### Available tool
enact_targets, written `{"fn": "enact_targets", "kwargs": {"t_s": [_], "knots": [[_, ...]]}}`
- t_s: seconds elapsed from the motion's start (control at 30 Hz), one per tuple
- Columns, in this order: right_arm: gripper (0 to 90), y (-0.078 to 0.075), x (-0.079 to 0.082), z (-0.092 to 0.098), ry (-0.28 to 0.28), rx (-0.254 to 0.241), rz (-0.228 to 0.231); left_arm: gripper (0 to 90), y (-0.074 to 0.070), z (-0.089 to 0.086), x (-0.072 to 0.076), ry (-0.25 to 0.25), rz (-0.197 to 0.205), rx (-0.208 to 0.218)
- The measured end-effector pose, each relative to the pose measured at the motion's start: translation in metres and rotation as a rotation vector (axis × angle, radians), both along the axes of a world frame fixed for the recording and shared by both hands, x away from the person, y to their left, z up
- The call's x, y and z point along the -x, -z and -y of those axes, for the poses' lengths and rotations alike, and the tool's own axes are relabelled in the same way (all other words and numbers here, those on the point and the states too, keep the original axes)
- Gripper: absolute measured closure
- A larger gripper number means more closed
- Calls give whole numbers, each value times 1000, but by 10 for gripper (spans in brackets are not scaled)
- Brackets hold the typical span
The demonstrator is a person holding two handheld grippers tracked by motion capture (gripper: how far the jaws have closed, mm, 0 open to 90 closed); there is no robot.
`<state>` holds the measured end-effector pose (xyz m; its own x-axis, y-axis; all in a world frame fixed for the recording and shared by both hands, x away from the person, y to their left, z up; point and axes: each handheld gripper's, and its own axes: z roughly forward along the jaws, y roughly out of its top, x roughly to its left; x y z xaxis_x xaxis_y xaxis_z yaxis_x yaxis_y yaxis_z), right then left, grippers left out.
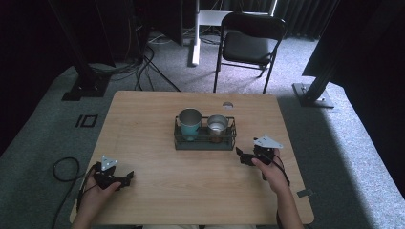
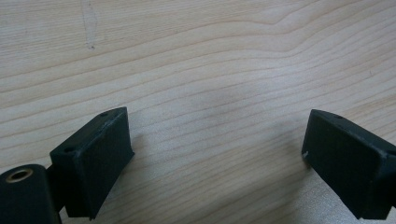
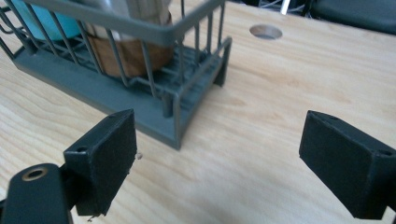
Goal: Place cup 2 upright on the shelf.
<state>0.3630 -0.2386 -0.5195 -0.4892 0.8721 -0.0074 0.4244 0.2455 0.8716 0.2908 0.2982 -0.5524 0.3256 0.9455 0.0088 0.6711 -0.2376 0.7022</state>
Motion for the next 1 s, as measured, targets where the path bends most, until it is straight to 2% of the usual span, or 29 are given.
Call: {"fn": "enact_targets", "kwargs": {"t_s": [0.57, 0.77, 1.0], "knots": [[109, 15, 26, 31, 45, 3, -33, 89, 0, 0, 0, 0, 0, 0], [109, 20, 36, 42, 74, -1, -58, 89, 0, 0, 0, 0, 0, 0], [109, 26, 45, 52, 90, 17, -79, 89, 0, 0, 0, 0, 0, 0]]}}
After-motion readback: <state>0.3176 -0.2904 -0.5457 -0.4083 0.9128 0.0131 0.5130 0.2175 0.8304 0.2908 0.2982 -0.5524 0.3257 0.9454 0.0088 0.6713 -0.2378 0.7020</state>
